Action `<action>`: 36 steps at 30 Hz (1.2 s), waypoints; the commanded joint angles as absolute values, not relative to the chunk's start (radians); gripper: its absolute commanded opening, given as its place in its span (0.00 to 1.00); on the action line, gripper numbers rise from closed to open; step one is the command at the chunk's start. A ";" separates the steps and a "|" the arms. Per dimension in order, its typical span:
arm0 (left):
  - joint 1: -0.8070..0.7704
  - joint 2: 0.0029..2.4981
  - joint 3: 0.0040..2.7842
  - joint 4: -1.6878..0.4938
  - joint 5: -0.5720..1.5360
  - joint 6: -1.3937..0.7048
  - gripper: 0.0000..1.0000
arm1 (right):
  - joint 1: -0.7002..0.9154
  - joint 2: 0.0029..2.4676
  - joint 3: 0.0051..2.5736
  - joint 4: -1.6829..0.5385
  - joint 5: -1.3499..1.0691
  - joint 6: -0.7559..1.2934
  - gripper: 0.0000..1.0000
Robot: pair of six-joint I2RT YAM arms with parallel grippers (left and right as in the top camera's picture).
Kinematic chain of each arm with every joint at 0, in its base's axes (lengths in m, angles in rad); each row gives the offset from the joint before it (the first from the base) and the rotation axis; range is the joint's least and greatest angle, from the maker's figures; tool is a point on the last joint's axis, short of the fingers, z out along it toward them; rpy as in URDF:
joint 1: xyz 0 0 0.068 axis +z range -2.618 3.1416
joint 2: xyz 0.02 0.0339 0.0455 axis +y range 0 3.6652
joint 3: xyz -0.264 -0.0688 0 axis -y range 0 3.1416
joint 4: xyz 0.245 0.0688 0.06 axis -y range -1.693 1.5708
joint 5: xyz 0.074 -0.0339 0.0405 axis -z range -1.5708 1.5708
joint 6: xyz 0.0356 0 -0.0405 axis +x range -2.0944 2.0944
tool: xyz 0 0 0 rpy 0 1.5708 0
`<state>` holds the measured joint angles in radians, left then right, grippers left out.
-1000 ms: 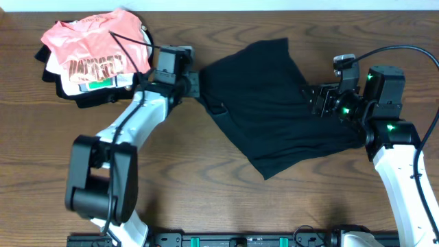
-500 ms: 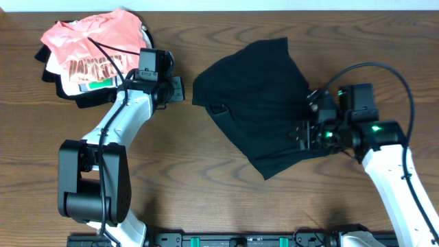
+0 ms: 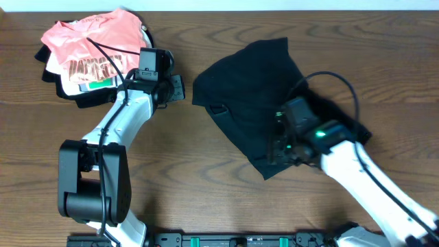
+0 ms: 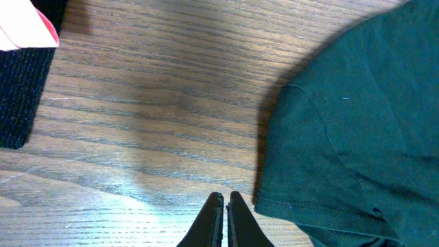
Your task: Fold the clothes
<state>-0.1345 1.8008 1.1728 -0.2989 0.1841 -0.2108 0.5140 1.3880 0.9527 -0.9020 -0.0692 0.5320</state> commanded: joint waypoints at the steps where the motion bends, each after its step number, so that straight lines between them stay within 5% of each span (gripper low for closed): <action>1: -0.134 1.782 1.177 -0.300 0.183 -0.224 0.06 | 0.572 1.485 0.939 -0.853 0.037 0.654 0.66; 15: -0.134 1.782 1.177 -0.321 0.183 -0.223 0.06 | 0.591 1.702 0.939 -0.806 0.001 0.657 0.71; 36: -0.134 1.783 1.177 -0.321 0.183 -0.224 0.06 | 0.590 1.704 0.897 -0.712 -0.005 0.612 0.60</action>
<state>-0.1345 1.8008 1.1728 -0.3164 0.1841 -0.2138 0.5812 1.7004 0.9211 -0.7189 -0.0040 0.6247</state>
